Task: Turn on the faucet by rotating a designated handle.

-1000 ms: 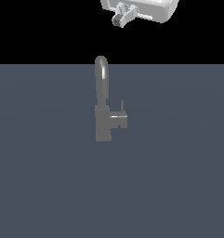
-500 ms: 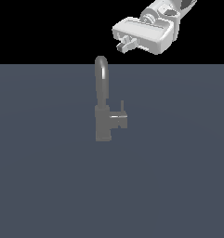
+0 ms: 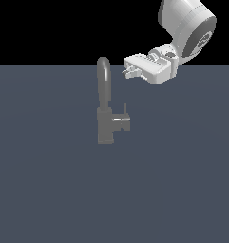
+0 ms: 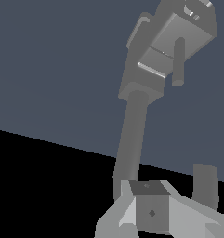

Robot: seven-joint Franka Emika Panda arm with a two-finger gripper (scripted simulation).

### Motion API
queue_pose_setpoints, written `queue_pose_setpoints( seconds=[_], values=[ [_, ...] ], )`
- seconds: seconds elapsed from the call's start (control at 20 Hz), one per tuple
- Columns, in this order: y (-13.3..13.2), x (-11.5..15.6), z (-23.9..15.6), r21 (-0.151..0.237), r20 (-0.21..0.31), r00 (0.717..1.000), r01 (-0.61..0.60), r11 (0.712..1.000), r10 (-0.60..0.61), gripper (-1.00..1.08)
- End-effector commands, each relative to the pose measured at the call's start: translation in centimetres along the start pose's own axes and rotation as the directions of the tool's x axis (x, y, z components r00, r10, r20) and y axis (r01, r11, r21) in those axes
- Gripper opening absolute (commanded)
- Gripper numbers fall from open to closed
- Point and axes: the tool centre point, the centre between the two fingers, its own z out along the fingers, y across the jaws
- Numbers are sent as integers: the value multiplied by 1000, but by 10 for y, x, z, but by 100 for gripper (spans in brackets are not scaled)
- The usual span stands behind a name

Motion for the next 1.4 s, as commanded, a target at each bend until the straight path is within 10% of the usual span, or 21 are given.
queue_pose_setpoints(
  seconds=[0.0, 0.65, 1.35],
  values=[
    [-1, 22, 3, 50, 58, 997, -52, 997, 49, -100],
    [4, 101, 29, 204, 288, 936, -268, 941, 204, -100],
    [11, 108, 37, 220, 319, 922, -299, 929, 221, -100]
  ],
)
